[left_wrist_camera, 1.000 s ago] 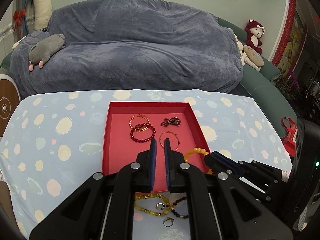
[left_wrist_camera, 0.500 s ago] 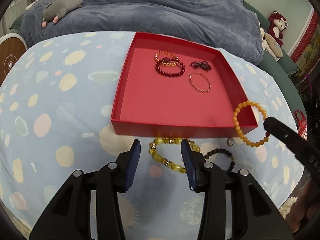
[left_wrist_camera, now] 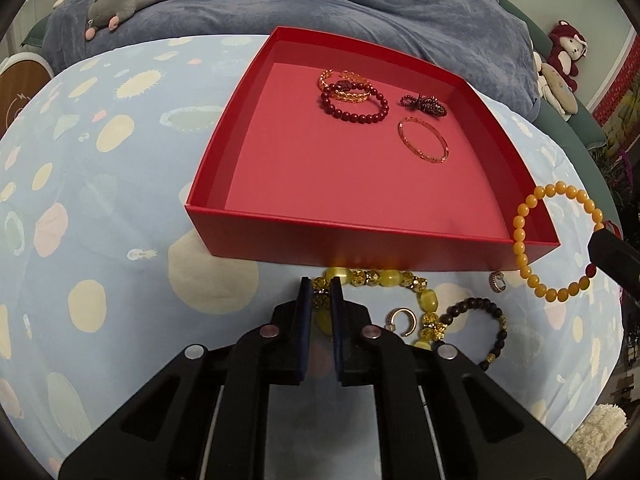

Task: Organize jewelry
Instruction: 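Carry the yellow and amber bracelets over the red box with both tools, then open both tools to drop the bracelets into the box, then grasp the black bead bracelet with gold spacers with the right tool, then grasp the gold ring with the left tool while the right tool holds the black bracelet, then carry the ring and black bracelet into the red box and open both tools, then withdraw from the box and grasp a gold hoop earring with the right tool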

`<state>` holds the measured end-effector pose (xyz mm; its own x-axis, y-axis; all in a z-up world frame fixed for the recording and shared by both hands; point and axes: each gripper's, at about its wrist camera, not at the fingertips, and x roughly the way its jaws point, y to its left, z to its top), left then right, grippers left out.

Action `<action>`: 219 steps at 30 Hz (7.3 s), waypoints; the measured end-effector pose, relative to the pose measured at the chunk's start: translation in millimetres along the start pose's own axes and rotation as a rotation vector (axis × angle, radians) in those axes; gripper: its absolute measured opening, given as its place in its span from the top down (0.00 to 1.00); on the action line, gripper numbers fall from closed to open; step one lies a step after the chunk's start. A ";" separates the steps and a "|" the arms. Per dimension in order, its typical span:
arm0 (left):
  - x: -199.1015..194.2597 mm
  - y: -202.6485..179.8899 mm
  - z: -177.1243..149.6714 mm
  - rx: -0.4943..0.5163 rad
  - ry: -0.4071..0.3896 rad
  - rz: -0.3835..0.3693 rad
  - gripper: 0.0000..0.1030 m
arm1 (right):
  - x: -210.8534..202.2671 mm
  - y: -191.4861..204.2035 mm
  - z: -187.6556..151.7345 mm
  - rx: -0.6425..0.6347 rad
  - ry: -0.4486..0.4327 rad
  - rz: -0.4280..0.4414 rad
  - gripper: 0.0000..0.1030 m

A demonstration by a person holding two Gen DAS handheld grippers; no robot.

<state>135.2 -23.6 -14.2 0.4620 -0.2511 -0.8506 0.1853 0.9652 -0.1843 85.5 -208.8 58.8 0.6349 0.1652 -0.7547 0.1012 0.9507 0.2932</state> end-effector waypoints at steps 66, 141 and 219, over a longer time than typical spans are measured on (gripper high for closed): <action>-46.6 -4.7 7.4 0.064 -0.085 0.066 0.40 | 10.0 -22.0 -15.4 0.009 0.042 -0.097 0.64; -18.8 -52.0 -55.8 0.143 0.004 -0.073 0.81 | 17.3 -36.7 -88.0 0.072 0.190 -0.129 0.93; -46.8 1.6 -15.7 0.015 -0.015 0.076 0.39 | -6.3 -19.5 -46.7 0.045 0.067 -0.095 0.60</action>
<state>100.3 -9.2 17.5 0.4879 -0.1784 -0.8545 0.1621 0.9804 -0.1121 43.8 -216.2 30.4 0.5681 0.0940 -0.8176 0.1932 0.9505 0.2435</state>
